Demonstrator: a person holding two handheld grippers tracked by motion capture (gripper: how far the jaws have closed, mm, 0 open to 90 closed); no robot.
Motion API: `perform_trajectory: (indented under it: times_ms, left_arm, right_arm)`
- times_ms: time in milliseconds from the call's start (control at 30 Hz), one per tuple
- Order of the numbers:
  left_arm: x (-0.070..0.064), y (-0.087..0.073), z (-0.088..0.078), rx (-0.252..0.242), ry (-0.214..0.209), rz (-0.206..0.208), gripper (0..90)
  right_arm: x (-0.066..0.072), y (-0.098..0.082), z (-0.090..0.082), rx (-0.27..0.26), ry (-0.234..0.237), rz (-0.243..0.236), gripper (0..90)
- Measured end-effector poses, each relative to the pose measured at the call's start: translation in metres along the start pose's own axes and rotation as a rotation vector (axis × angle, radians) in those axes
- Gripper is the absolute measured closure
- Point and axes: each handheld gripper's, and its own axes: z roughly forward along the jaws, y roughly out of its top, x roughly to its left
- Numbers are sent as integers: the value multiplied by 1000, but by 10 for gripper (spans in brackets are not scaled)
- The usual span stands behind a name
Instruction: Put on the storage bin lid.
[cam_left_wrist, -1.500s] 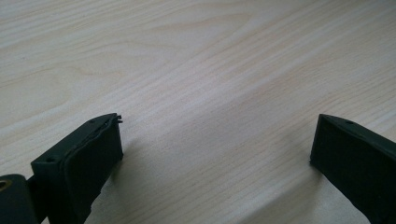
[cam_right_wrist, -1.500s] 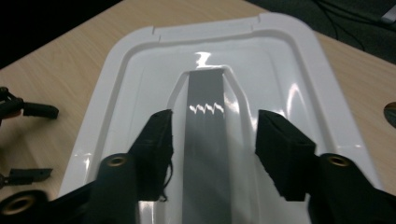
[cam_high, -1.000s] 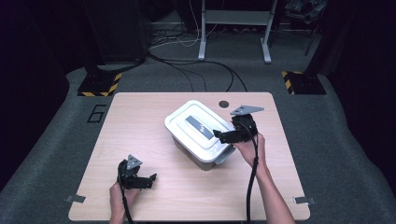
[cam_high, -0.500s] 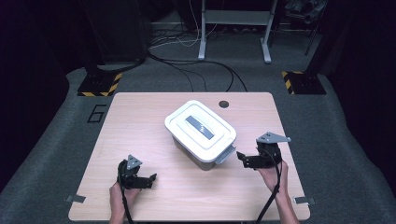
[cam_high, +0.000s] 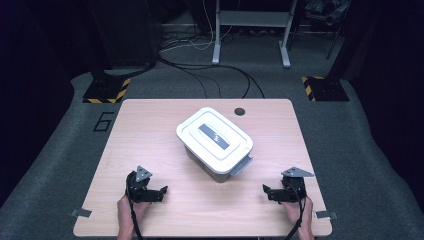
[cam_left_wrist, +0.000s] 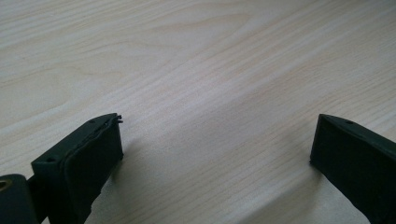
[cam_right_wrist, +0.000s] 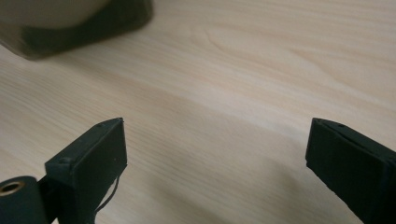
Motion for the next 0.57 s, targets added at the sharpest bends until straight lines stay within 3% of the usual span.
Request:
perform_trajectory:
  times_ms: [233, 567]
  left_arm:
    - [0, 0, 0, 0, 0, 0, 17]
    - [0, 0, 0, 0, 0, 0, 17]
  right_arm:
    - [-6, -11, 2, 13, -55, -10, 41]
    - [-4, -13, 6, 24, -89, -33, 20]
